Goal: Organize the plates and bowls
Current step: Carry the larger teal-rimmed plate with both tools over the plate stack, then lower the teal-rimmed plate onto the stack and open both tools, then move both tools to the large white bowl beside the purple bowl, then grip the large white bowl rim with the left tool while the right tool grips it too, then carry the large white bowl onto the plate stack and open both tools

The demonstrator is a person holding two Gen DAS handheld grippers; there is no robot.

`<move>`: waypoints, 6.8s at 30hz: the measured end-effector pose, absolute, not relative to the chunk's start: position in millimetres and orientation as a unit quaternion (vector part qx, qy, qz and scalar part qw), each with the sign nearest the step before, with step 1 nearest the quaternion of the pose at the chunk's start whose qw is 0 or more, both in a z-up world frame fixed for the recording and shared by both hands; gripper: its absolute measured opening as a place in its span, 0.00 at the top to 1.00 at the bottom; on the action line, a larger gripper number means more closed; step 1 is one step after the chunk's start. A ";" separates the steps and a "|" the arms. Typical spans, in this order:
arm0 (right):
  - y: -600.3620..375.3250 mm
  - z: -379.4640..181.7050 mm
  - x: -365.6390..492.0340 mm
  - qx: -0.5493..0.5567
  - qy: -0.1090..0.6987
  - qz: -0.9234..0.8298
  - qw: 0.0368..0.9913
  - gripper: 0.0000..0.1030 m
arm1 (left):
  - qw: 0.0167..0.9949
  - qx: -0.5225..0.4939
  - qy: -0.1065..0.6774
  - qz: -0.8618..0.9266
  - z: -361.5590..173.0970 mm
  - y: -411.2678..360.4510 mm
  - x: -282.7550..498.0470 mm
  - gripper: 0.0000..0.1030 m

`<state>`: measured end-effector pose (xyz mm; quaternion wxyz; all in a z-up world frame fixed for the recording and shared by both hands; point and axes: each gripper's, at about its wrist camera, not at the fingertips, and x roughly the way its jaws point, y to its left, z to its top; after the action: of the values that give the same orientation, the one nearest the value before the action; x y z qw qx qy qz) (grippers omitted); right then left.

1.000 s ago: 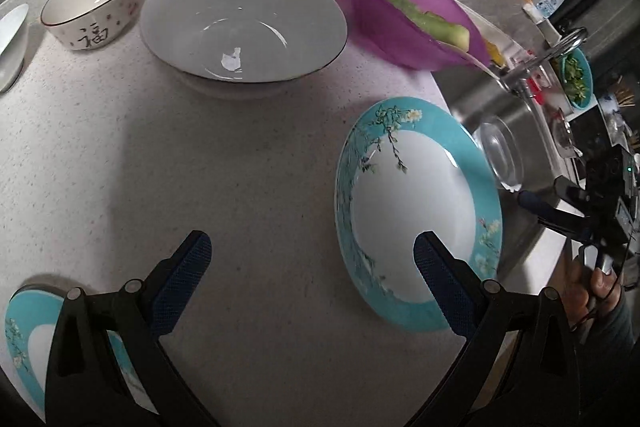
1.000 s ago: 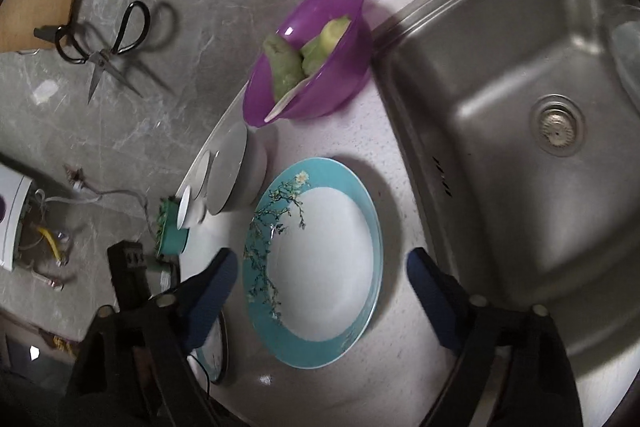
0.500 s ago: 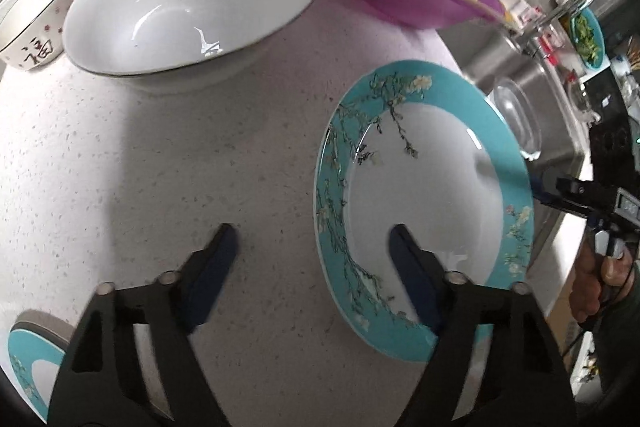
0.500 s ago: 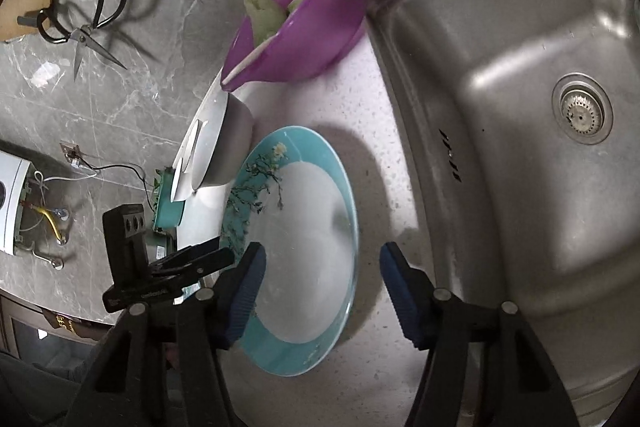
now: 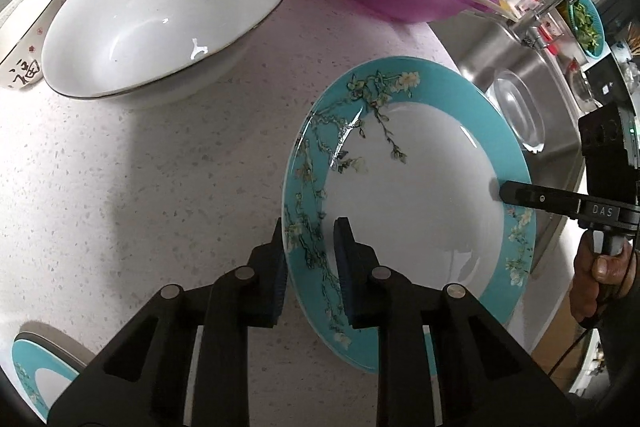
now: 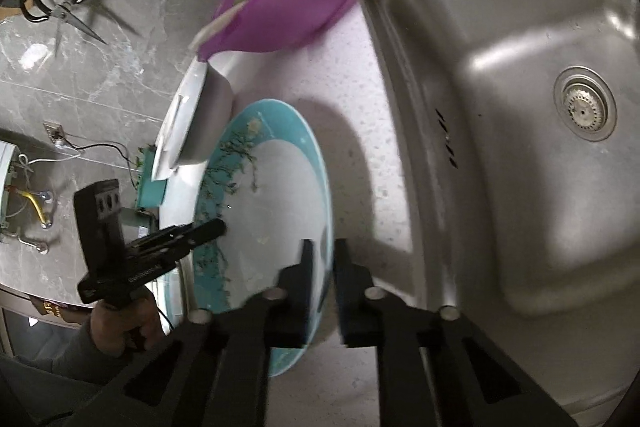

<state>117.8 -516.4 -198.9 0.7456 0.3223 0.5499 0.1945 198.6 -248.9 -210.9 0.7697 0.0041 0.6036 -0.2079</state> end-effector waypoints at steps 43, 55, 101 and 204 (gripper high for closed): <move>-295.6 -127.1 112.6 0.202 0.570 0.306 0.735 0.91 | 0.816 -0.088 0.566 -0.074 -119.4 3.5 72.3 0.82; -197.8 -152.4 101.5 0.153 0.601 0.320 0.716 0.91 | 0.803 -0.110 0.585 -0.030 -153.2 107.9 20.9 0.80; -154.1 -153.4 67.9 0.035 0.524 0.219 0.822 0.31 | 0.834 -0.062 0.545 -0.057 -168.7 115.0 35.9 0.29; -253.3 -107.4 163.0 0.138 0.547 0.204 0.800 0.83 | 0.814 -0.029 0.568 -0.123 -115.9 -49.8 168.5 0.84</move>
<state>163.0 -253.3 -107.4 0.8002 0.1381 0.5469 0.2037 168.5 -49.8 -115.9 0.8137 -0.0288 0.5675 -0.1227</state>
